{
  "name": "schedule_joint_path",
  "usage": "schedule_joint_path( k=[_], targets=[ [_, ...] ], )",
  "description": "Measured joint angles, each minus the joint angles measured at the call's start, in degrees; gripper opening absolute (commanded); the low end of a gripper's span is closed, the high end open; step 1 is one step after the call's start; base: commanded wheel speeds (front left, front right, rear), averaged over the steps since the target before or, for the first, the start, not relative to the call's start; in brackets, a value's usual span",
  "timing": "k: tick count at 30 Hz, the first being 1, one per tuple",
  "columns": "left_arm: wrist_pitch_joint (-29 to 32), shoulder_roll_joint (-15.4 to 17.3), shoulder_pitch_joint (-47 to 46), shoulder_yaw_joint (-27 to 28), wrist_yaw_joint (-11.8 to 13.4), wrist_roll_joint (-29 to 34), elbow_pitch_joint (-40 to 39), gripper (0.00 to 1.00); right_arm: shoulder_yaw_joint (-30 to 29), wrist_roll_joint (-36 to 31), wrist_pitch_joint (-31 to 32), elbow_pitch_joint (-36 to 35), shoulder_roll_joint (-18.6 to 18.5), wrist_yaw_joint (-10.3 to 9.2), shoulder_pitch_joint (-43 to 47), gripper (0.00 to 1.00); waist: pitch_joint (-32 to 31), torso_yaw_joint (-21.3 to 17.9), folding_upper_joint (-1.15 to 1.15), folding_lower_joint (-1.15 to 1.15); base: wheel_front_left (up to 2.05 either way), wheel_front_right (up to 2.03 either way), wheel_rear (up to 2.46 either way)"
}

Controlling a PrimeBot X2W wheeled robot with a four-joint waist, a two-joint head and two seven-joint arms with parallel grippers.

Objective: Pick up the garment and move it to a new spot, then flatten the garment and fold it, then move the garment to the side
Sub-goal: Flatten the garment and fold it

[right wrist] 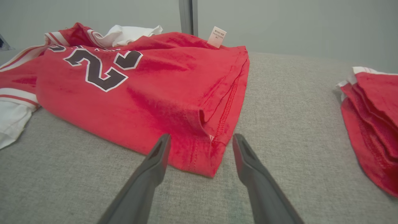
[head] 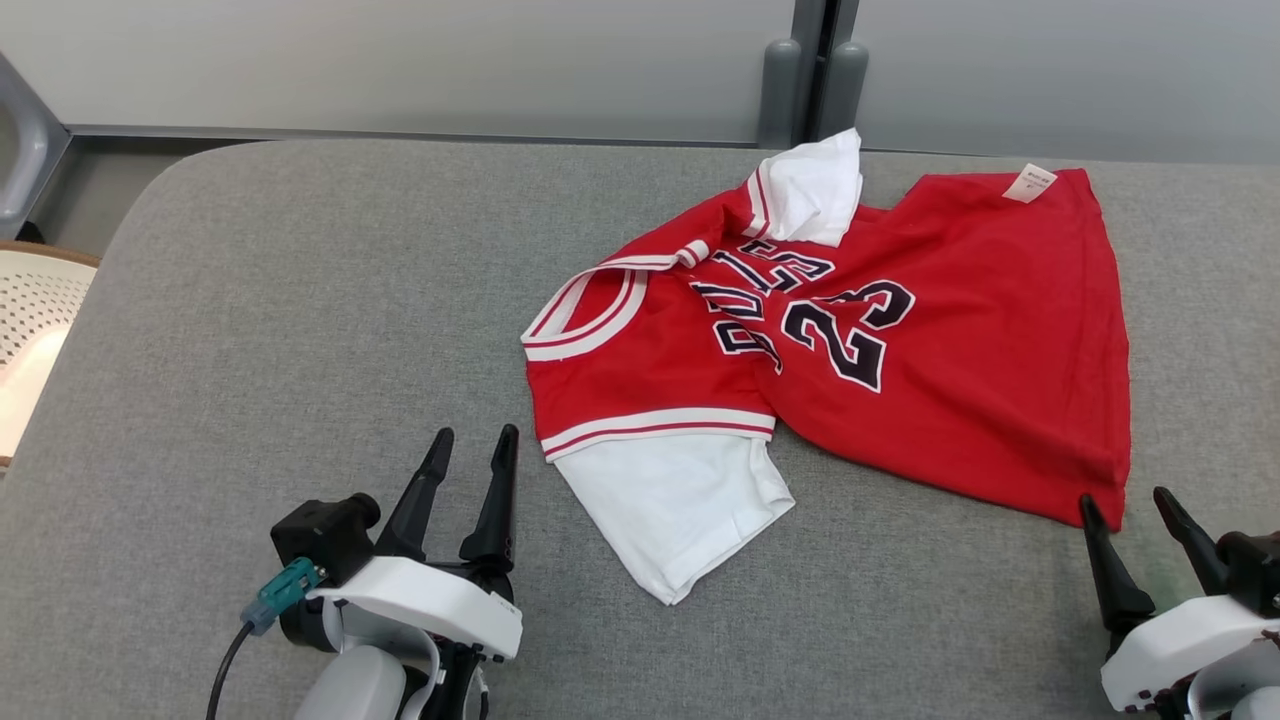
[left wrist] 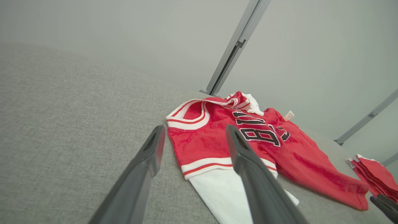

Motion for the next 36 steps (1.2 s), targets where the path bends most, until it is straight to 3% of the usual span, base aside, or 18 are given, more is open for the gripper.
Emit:
schedule_joint_path(
  k=[7, 8, 9, 24, 36],
  targets=[
    [0.0, 0.0, -0.7, -0.4, 0.0, 0.0, 0.1, 1.0, 0.5, 2.5, 0.1, 1.8, -0.4, 0.0, -2.9, 1.0, 1.6, 1.3, 0.0, 0.0, 0.0, 0.0, 0.0],
    [0.0, 0.0, -0.9, -0.5, 0.0, -0.1, 0.1, 1.0, 1.2, 3.5, 0.6, 1.9, -0.5, -0.01, -3.4, 0.38, 1.9, 1.5, 0.0, 0.0, 0.0, 0.0, 0.0],
    [0.0, 0.0, -1.1, -0.6, 0.0, -0.2, 0.1, 1.0, 1.8, 4.2, 0.7, 1.9, -0.6, -0.01, -3.8, 0.0, 2.1, 1.6, 0.0, 0.0, 0.0, 0.0, 0.0],
    [0.0, 0.0, -2.1, -2.0, 0.1, -0.3, 0.3, 1.0, 0.8, 6.8, 0.4, 3.4, -5.8, 0.0, -11.5, 0.0, 3.9, 3.6, 0.0, 0.0, 0.0, 0.0, 0.0],
    [0.0, 0.0, -4.1, -4.4, 0.6, -1.8, -0.4, 1.0, 0.0, 4.5, 2.0, 11.8, -10.6, 0.0, -20.7, 0.0, 7.7, 6.3, 0.0, 0.0, 0.0, 0.0, 0.0]
  ],
)
